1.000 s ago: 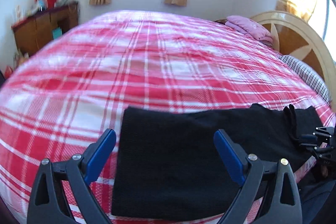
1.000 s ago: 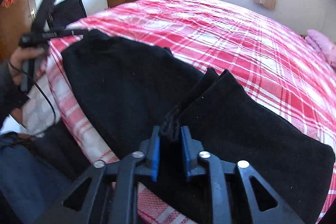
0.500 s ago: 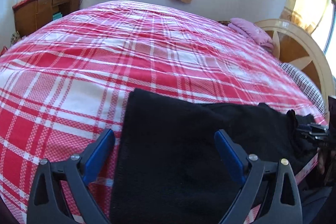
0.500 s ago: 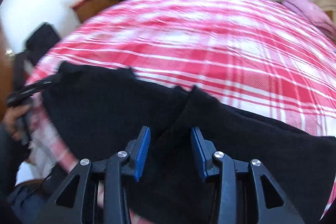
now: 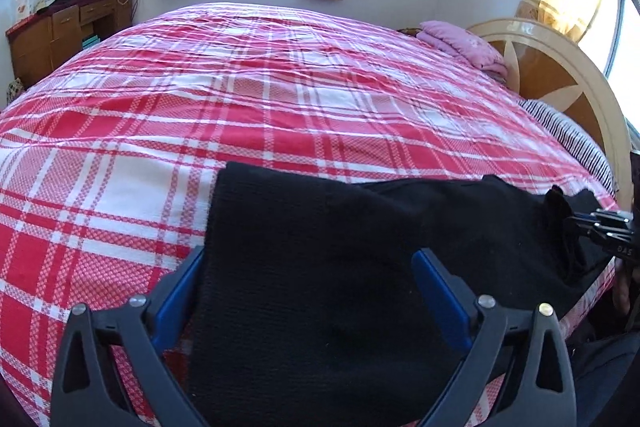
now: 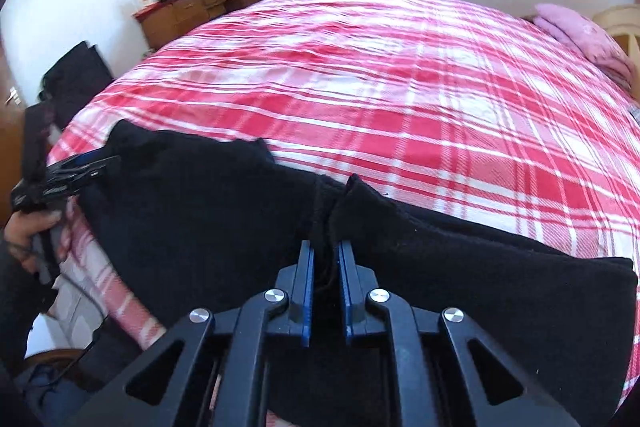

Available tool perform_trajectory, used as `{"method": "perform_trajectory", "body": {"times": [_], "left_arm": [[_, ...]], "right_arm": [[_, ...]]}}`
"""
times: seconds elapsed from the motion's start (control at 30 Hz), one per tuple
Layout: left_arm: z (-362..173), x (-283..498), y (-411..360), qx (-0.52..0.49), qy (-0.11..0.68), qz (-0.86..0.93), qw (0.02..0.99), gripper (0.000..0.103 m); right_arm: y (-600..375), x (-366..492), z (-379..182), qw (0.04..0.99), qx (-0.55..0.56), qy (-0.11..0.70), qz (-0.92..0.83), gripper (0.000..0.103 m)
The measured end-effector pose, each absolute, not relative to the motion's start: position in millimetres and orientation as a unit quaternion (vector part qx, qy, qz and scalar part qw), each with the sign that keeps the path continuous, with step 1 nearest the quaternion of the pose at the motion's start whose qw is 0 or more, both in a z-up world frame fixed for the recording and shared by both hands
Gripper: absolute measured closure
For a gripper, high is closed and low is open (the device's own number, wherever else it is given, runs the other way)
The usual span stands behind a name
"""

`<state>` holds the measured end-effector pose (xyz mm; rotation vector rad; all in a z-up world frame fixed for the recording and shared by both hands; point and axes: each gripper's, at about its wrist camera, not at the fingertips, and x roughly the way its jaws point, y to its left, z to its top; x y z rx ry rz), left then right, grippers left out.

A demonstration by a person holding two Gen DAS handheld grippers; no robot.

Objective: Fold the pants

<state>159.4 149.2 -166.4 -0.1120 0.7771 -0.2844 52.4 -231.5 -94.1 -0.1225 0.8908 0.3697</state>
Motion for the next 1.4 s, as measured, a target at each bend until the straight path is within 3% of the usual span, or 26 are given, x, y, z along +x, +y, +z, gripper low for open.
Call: {"method": "perform_trajectory", "body": {"times": [0.13, 0.2, 0.23, 0.27, 0.4, 0.5, 0.6, 0.63, 0.73, 0.8, 1.03, 1.17, 1.2, 1.33, 1.37, 1.4], "left_arm": [[-172, 159, 143, -0.028, 0.377, -0.135, 0.916, 0.003], [-170, 158, 144, -0.03, 0.376, -0.134, 0.917, 0.005], [-169, 158, 145, -0.034, 0.377, -0.13, 0.917, 0.008], [-167, 158, 148, -0.04, 0.377, -0.129, 0.916, 0.01], [-161, 159, 166, -0.082, 0.382, -0.138, 0.91, 0.025], [-162, 158, 177, -0.125, 0.382, -0.148, 0.904, 0.027], [-165, 158, 168, -0.106, 0.381, -0.139, 0.908, 0.026], [-167, 158, 162, -0.09, 0.381, -0.136, 0.91, 0.021], [-171, 158, 148, -0.052, 0.381, -0.127, 0.914, 0.015], [-169, 157, 143, -0.03, 0.382, -0.118, 0.916, 0.015], [-161, 154, 164, -0.041, 0.39, -0.088, 0.916, 0.015], [-165, 149, 166, -0.042, 0.383, -0.102, 0.917, 0.015], [-166, 149, 166, -0.042, 0.383, -0.106, 0.917, 0.017], [-167, 148, 153, -0.026, 0.385, -0.104, 0.917, 0.045], [-166, 148, 151, -0.022, 0.387, -0.103, 0.916, 0.055], [-163, 148, 152, -0.026, 0.391, -0.105, 0.914, 0.078]], "right_arm": [[-225, 57, -113, 0.878, -0.09, 0.436, 0.175, 0.088], [-227, 55, -107, 0.876, -0.091, 0.439, 0.179, 0.075], [-229, 51, -103, 0.875, -0.087, 0.441, 0.182, 0.059], [-233, 48, -99, 0.877, -0.08, 0.438, 0.182, 0.052], [-261, 19, -86, 0.88, -0.058, 0.429, 0.195, 0.052], [-292, -5, -83, 0.888, -0.033, 0.418, 0.191, 0.052], [-338, -20, -75, 0.903, 0.012, 0.397, 0.165, 0.052], [-357, -22, -73, 0.904, 0.041, 0.394, 0.161, 0.052], [-411, -10, -95, 0.878, 0.124, 0.445, 0.126, 0.052], [-435, -8, -111, 0.867, 0.188, 0.436, 0.153, 0.052], [-403, -13, -99, 0.897, 0.075, 0.415, 0.133, 0.052], [-405, -14, -93, 0.909, 0.078, 0.39, 0.127, 0.052], [-408, -16, -92, 0.91, 0.084, 0.385, 0.125, 0.052], [-419, -16, -94, 0.91, 0.123, 0.379, 0.118, 0.052], [-421, -18, -94, 0.909, 0.13, 0.378, 0.118, 0.052], [-422, -18, -94, 0.909, 0.134, 0.376, 0.117, 0.052]]}}
